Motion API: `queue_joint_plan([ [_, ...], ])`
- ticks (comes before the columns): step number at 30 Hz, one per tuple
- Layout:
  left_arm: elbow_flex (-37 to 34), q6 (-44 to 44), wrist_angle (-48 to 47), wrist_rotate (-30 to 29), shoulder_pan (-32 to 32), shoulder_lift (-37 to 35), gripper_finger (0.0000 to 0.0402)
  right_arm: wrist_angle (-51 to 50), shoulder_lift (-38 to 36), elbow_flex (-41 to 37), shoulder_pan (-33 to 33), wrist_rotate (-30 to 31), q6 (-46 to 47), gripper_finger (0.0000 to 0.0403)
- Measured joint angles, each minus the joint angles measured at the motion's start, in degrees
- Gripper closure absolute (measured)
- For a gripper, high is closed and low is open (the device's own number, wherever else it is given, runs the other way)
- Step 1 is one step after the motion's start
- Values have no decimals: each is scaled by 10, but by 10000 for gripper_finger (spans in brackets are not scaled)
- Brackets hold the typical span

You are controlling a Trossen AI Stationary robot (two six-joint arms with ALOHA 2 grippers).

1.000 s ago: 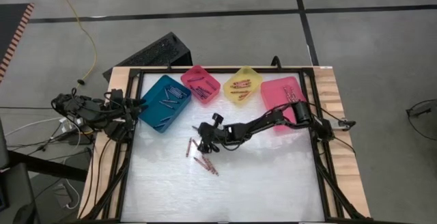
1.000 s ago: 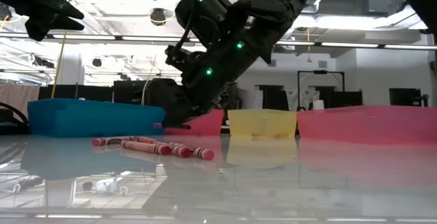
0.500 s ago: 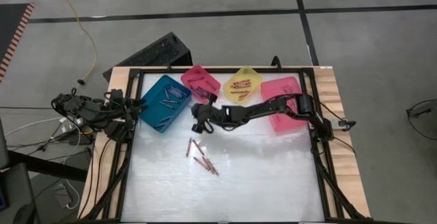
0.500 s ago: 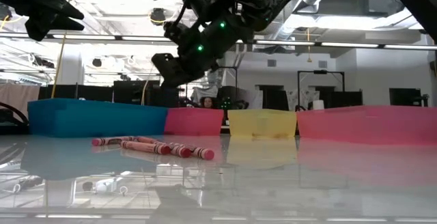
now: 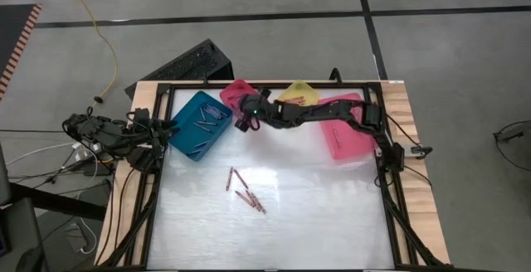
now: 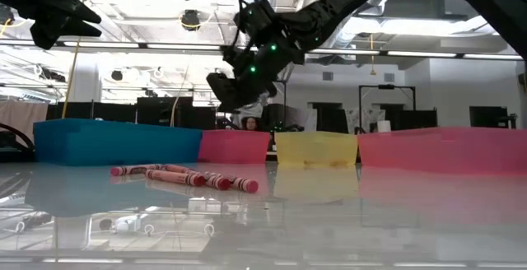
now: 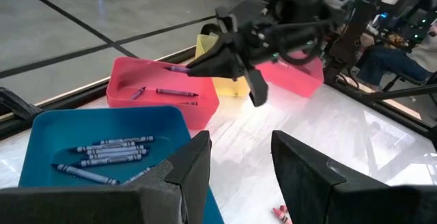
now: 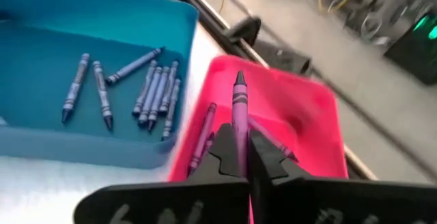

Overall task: Sort crayons
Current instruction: Put the violet crayon into the left pink bin, then put the red crayon into the yellow bin

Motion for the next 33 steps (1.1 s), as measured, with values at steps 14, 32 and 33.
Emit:
queue_joint_plan([
  [14, 0, -1, 0, 0, 0, 0, 256, -57, 1, 0, -40, -62, 121, 368],
  [32, 0, -3, 0, 0, 0, 0, 256, -63, -2, 0, -33, -103, 96, 346],
  [33, 0, -3, 0, 0, 0, 0, 256, -63, -4, 0, -29, -118, 97, 346],
])
